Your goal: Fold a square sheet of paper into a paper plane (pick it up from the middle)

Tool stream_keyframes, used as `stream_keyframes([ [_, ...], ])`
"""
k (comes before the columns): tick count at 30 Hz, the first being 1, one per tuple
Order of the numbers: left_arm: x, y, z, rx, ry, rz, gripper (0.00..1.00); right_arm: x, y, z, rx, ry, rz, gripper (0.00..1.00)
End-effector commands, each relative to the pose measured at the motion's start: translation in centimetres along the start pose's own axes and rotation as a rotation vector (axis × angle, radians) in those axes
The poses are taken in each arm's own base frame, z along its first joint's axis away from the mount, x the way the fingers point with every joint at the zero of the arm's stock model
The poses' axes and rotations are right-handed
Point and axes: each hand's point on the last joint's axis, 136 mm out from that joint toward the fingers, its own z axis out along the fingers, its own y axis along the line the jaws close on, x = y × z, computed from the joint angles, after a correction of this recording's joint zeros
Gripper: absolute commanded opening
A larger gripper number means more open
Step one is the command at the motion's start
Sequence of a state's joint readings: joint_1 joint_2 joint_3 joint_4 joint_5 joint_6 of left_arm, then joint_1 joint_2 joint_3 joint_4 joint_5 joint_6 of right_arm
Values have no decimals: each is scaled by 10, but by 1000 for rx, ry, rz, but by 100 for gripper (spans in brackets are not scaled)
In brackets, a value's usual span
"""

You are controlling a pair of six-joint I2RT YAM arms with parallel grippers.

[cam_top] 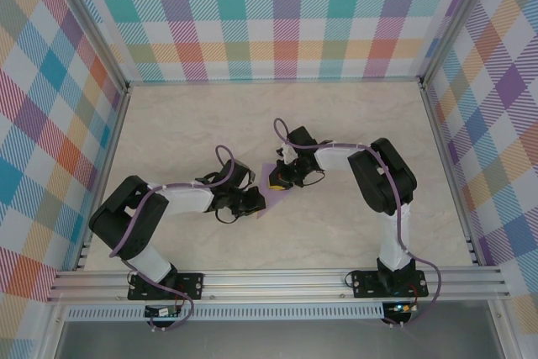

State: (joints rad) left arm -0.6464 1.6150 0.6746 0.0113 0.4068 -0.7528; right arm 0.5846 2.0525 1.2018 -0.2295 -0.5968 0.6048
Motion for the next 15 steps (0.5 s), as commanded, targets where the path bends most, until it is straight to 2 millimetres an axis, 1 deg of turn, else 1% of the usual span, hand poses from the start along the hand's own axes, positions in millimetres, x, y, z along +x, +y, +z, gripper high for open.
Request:
stream_keyframes([
  [1,19,25,4,-75,53,-46,11,17,-63,20,193,43,86,0],
  [4,20,22,2,-62,51,-43,11,18,-63,20,191,45,87,0],
  [9,14,-4,-11,21,29,-17,12,18,-63,20,193,47,88,0],
  [11,13,-10,-16,35,24,-9,13,18,-63,20,193,47,88,0],
  [15,16,-9,-19,21,28,-2,13,18,-63,20,198,50,86,0],
])
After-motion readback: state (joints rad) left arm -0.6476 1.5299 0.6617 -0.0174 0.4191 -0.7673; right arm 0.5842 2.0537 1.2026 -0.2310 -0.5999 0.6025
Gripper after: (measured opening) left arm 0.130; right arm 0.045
